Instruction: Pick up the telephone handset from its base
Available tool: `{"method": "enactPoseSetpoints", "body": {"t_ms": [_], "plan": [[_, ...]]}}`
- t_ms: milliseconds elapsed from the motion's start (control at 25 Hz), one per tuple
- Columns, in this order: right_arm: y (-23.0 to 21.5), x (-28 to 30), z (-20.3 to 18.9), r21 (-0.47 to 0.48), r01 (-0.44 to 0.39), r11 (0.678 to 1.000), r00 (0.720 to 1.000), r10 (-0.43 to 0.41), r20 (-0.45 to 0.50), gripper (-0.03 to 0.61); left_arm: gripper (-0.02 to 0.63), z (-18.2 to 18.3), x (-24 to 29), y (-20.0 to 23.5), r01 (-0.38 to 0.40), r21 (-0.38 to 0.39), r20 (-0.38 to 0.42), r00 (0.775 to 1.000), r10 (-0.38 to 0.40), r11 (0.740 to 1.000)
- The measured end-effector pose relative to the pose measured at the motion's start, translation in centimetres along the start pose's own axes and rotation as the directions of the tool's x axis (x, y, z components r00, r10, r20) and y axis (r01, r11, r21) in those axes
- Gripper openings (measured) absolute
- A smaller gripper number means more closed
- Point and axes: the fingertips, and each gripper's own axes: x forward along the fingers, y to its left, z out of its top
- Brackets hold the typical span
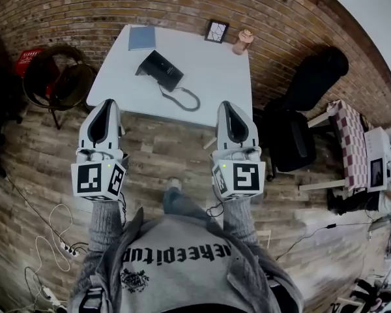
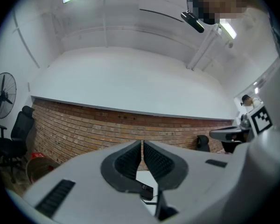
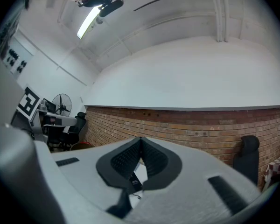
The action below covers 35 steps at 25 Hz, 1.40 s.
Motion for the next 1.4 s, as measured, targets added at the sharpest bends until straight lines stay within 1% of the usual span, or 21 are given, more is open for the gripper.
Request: {"method": "enactPoseSetpoints", "body": {"t_ms": [400,520,640,760,960,1080,1280,1400], "plan": [[-6.0,8.2,-2.7,0.021,-0.044,0.999,0.999,0.043,0.01,0.003,0.017,-2.0,9.3,-0.8,-0.033,0.017,-0.009,0.999,0.033,0.999],[-7.4,10.3,-3.3,0.027,-0.065,0.998,0.998,0.064,0.019,0.003,0.017,-2.3,11.6,-1.3,-0.054,0.013,-0.032,0.998,0.054,0.998],[-8.5,11.7,-3.9,0.036,-0.088,0.995,0.996,0.087,0.029,0.003,0.017,-2.5,13.1,-1.8,-0.071,0.022,-0.031,0.997,0.072,0.997],[-9.3,12.9,-4.7,0.051,-0.099,0.994,0.995,0.098,0.031,0.003,0.016,-3.1,14.0,-1.8,-0.078,0.023,-0.011,0.997,0.078,0.997],[-9.4,14.7,-6.0,0.071,-0.125,0.99,0.992,0.123,0.024,0.003,0.015,-4.1,15.4,-1.4,-0.105,0.013,-0.07,0.992,0.106,0.994],[-9.5,15.9,-6.6,0.083,-0.128,0.988,0.992,0.127,0.017,0.003,0.015,-4.9,16.4,-1.2,-0.085,0.029,-0.061,0.994,0.087,0.996],[-9.2,18.3,-7.4,0.082,-0.124,0.989,0.992,0.124,0.01,0.003,0.015,-7.0,18.7,-0.3,-0.043,0.017,-0.103,0.994,0.044,0.999],[-9.3,20.1,-8.0,0.084,-0.112,0.99,0.994,0.113,-0.004,0.003,0.015,-8.3,20.7,0.3,-0.01,-0.009,-0.135,0.991,0.009,1.0]]}}
